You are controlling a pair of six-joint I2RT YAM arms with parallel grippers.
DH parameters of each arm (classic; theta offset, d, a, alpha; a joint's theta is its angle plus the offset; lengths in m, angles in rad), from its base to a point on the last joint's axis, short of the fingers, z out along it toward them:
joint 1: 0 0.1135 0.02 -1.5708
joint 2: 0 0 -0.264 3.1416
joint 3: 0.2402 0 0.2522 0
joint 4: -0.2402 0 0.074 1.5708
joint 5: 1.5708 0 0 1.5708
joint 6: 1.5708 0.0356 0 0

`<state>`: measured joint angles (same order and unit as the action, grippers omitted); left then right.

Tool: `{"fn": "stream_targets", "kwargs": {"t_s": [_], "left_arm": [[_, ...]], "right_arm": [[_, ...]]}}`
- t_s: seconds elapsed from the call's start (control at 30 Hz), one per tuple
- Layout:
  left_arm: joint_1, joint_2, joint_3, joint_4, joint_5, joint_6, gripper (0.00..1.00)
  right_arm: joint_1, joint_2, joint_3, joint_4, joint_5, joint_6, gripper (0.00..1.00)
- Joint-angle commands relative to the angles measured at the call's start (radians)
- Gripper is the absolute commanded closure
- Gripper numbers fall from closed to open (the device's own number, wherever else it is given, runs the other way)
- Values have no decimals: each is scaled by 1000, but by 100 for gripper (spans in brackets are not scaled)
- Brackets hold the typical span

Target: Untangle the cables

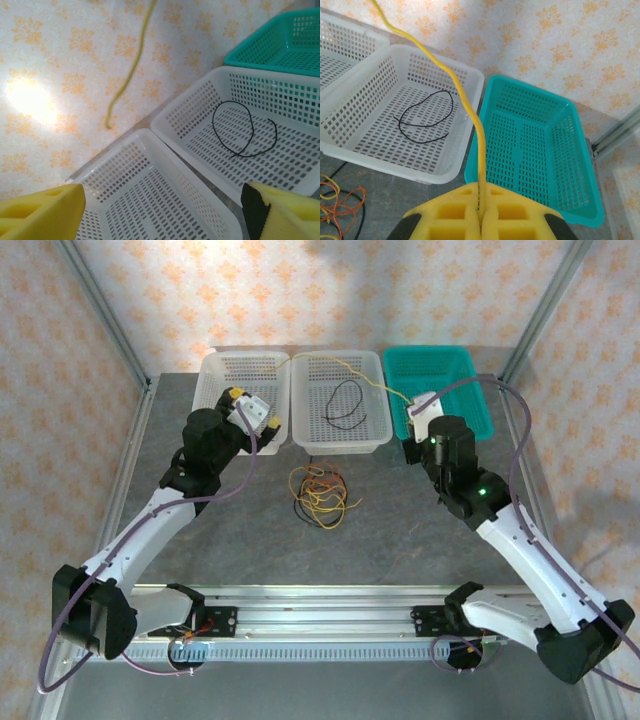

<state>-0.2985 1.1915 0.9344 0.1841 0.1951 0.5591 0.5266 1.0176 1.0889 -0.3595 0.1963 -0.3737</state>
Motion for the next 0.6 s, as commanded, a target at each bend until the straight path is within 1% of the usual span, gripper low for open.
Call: {"fn": "stream_targets", "kwargs": {"t_s": [0.0, 0.17, 0.23, 0.27, 0.4, 0.43, 0.5, 0.57], "left_arm": [[10, 4, 41, 49, 27, 5, 16], [19, 26, 53, 47, 37, 7, 16], [19, 37, 60, 43, 45, 9, 18], [21, 42, 62, 44, 44, 9, 22], [27, 58, 67, 56, 48, 4, 44], [27, 60, 69, 60, 50, 2, 48], [29, 63, 70, 67, 58, 0, 52], [29, 68, 71, 71, 60, -2, 53]], "right_arm": [[1, -27, 26, -59, -22, -16, 100], [1, -45, 31, -86, -54, -5, 100], [1, -55, 31, -89, -69, 1, 100], [0, -59, 29, -90, -74, 4, 100], [3, -73, 37, -108, -96, 14, 100], [3, -78, 37, -112, -99, 17, 100], [3, -83, 40, -120, -104, 21, 100], [3, -89, 44, -127, -109, 22, 100]]}}
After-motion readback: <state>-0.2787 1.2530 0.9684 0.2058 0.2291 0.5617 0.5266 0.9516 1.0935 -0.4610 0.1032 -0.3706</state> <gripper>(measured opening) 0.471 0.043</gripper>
